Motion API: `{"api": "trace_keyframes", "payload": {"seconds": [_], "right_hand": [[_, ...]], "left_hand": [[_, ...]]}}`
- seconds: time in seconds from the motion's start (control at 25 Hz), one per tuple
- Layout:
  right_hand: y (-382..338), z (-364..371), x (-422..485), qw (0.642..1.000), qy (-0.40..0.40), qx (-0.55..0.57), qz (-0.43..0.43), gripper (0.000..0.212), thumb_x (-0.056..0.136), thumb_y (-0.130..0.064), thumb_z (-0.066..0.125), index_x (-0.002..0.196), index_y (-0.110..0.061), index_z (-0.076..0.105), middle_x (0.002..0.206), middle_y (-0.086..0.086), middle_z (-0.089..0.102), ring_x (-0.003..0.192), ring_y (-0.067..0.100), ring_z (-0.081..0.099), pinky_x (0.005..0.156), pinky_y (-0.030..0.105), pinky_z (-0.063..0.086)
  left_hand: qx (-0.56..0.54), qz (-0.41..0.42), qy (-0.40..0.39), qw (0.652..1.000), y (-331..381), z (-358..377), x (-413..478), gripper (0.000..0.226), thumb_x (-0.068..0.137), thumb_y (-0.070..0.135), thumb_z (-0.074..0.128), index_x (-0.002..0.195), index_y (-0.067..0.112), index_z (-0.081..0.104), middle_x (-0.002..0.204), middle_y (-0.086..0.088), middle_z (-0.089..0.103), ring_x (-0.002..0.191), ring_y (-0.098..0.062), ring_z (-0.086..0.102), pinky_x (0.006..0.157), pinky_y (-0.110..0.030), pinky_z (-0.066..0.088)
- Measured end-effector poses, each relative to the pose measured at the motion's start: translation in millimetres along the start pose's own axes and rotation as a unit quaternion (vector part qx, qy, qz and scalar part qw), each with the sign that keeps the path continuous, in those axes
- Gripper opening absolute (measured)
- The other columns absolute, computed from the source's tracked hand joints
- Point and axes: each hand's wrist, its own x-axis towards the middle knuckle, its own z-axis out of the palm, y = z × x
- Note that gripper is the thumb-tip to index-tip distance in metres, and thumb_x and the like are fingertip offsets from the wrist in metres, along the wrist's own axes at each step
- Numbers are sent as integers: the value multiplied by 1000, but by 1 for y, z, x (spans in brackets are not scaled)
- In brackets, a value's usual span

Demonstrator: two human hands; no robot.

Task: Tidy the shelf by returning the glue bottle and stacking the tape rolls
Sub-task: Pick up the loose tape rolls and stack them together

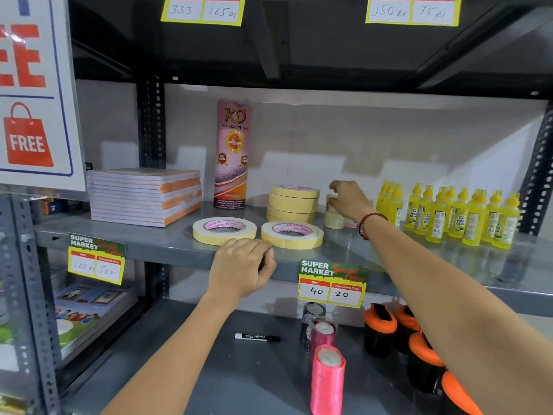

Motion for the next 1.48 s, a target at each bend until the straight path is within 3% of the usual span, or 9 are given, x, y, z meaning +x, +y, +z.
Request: {"api": "trace_keyframes", "payload": {"seconds": [0.12,0.24,0.36,0.68,0.8,0.96,1.08,1.24,1.48], "right_hand": [[-22,-13,-17,992,12,102,-66,33,87,-21,65,116,-6,63,111,14,69,108,30,61,87,32,48],[-47,-22,-46,962,-189,110,-161,37,80,-39,70,107,-12,70,107,4,71,101,18,64,84,25,48],[-60,-18,-69,937,-258,135,-191,38,83,-40,67,110,-13,71,114,4,71,106,19,63,93,32,48],[-71,-31,-76,939,-240,83,-232,37,84,-29,68,114,-7,67,112,12,70,103,26,61,89,38,47],[-76,-58,-61,952,-147,103,-249,36,85,-31,68,111,-7,67,109,9,69,95,23,60,81,30,44],[-84,-71,-12,971,-7,104,-216,30,87,-27,65,99,0,67,92,17,69,82,31,56,72,34,42],[-86,-56,22,986,-63,80,-135,33,89,-27,62,94,6,62,76,11,57,76,30,51,67,33,38],[-87,-22,44,988,-118,51,-88,42,88,-24,62,110,12,61,117,31,63,106,44,58,93,48,49],[-92,-1,45,988,-139,41,-55,48,85,-39,63,118,-4,60,125,16,61,114,34,55,100,44,47]], "left_hand": [[-1,-3,-4,1000,1,0,0,39,84,22,41,68,7,73,62,-4,72,53,-24,66,48,-29,50],[-2,-9,-5,1000,2,0,-1,40,85,23,40,67,7,72,60,-4,72,53,-24,65,49,-30,50],[3,-5,-1,1000,1,-1,0,39,85,22,40,64,7,70,58,-4,70,51,-24,64,48,-30,48],[3,-9,2,1000,1,2,-1,40,85,22,40,64,7,70,56,-4,68,50,-25,62,48,-30,48],[10,-9,7,1000,2,1,-1,40,85,23,40,61,7,68,53,-3,65,48,-24,60,46,-29,46],[13,-1,12,1000,1,1,0,39,84,22,40,62,7,68,53,-3,65,48,-23,60,47,-27,45],[8,2,7,1000,0,1,-1,38,84,23,41,66,7,71,59,-3,70,51,-22,63,48,-28,49],[7,8,4,1000,-1,2,1,39,84,23,40,69,7,73,63,-3,72,53,-22,65,49,-29,50],[5,7,3,1000,-1,2,0,40,85,21,39,68,7,72,64,-2,72,54,-22,66,49,-29,50]]}}
